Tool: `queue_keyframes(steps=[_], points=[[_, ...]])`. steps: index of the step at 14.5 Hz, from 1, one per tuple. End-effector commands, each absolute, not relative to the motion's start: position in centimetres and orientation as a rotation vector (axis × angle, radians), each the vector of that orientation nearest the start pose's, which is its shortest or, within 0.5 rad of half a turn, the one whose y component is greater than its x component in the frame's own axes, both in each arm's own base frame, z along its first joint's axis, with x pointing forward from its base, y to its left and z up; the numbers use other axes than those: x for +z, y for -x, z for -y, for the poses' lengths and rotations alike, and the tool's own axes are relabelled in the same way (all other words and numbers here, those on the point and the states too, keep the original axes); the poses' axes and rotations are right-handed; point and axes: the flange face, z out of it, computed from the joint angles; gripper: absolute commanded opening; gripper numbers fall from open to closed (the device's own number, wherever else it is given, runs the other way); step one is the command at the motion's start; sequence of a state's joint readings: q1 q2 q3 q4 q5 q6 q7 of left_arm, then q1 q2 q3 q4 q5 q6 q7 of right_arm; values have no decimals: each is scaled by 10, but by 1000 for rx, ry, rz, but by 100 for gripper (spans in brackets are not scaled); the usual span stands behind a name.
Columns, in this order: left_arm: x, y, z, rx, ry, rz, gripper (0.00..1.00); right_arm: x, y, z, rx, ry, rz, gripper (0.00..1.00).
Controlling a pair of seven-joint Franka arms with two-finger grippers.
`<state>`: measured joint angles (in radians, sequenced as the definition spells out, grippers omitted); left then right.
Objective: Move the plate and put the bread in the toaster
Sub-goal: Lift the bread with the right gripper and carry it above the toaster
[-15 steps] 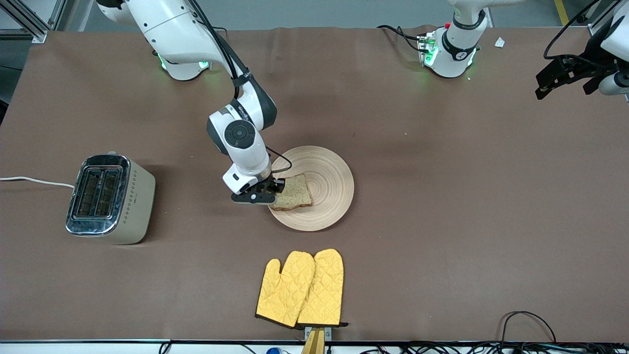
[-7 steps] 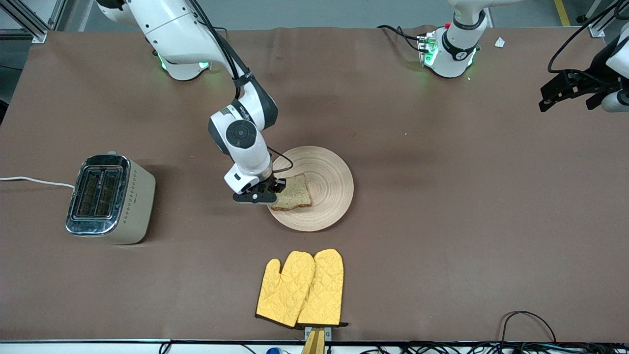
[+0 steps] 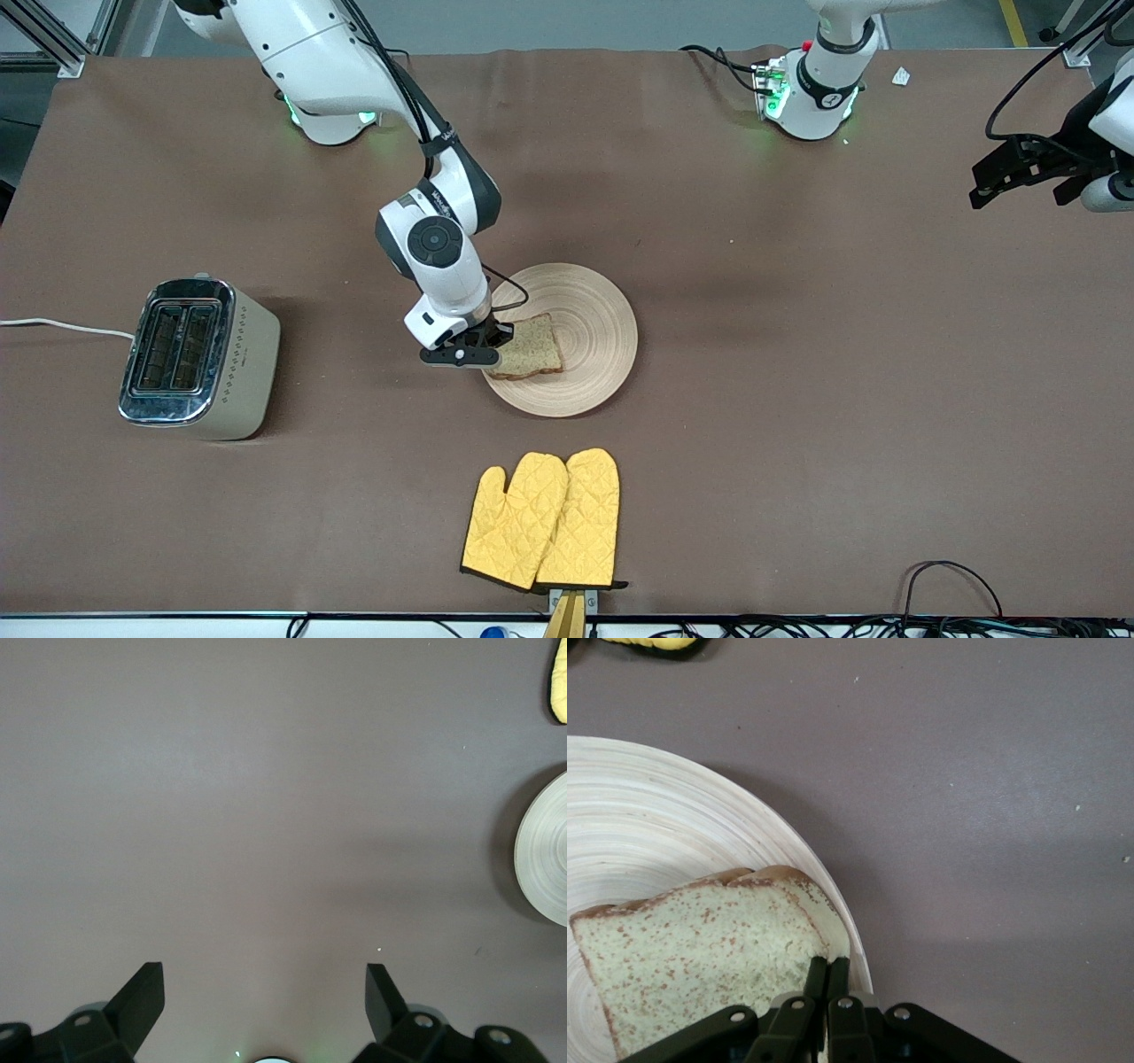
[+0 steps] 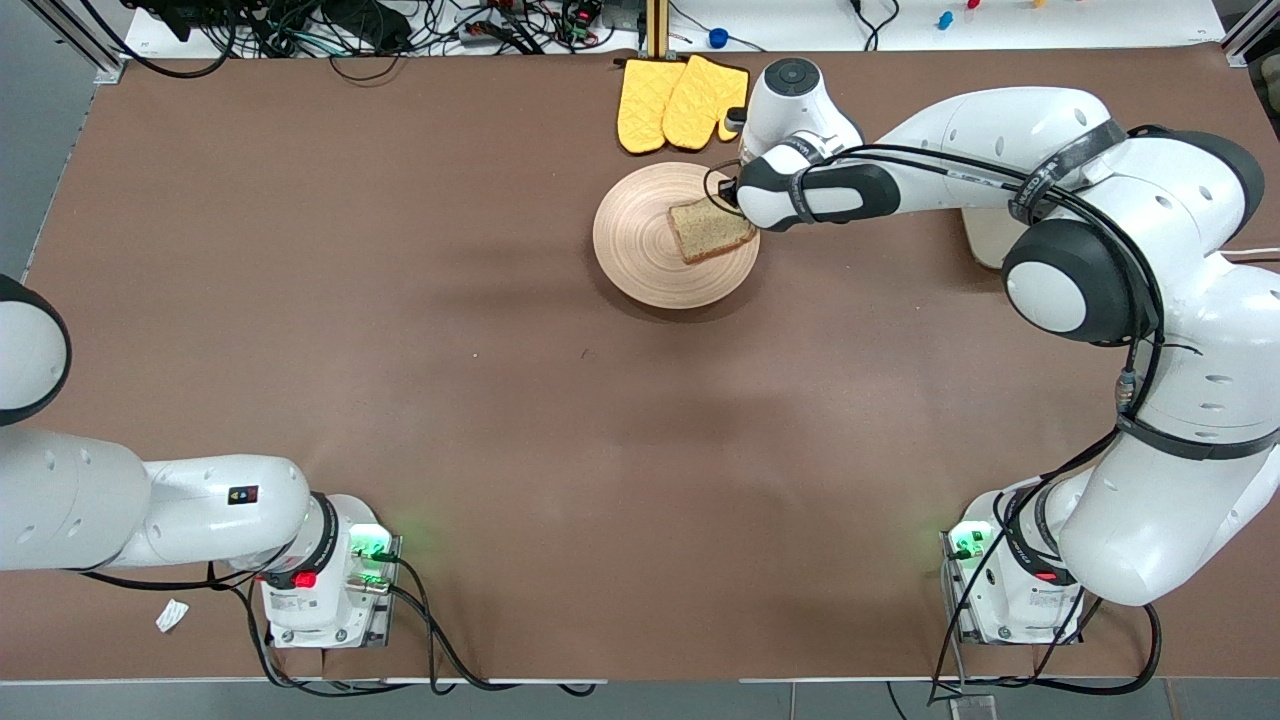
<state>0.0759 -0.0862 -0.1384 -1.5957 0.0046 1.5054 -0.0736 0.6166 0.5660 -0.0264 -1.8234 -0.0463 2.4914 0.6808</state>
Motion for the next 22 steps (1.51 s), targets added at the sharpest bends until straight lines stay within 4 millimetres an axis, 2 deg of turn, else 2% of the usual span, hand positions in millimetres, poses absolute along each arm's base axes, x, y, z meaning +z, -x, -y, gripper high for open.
queue_keyframes(steps=[1, 4, 5, 8, 10, 15, 17, 18, 20, 22], points=[[660, -522, 34, -18, 3138, 0, 100, 253, -545, -375, -166, 3102, -132, 0], [662, -522, 31, -23, 3138, 7, 100, 302, -545, -372, -118, 3132, -148, 0], [662, -523, 21, -23, 3140, 38, 100, 319, -545, -369, -96, 3149, -150, 0], [662, -523, 19, -23, 3140, 40, 100, 367, -549, -334, -45, 3193, -118, 0], [662, -523, 19, -23, 3137, 41, 100, 394, -558, -299, 2, 3224, -94, 0], [661, -523, 19, -21, 3137, 41, 100, 469, -572, -206, -65, 3620, -91, 0], [661, -523, 20, -21, 3137, 38, 100, 500, -579, -157, -49, 3680, 36, 0], [661, -523, 20, -21, 3137, 38, 100, 512, -586, -122, -38, 3703, 56, 0], [661, -523, 20, -21, 3137, 38, 100, 515, -595, -78, -11, 3779, 73, 0], [661, -523, 20, -21, 3137, 38, 100, 511, -600, -53, 6, 3849, 66, 0]])
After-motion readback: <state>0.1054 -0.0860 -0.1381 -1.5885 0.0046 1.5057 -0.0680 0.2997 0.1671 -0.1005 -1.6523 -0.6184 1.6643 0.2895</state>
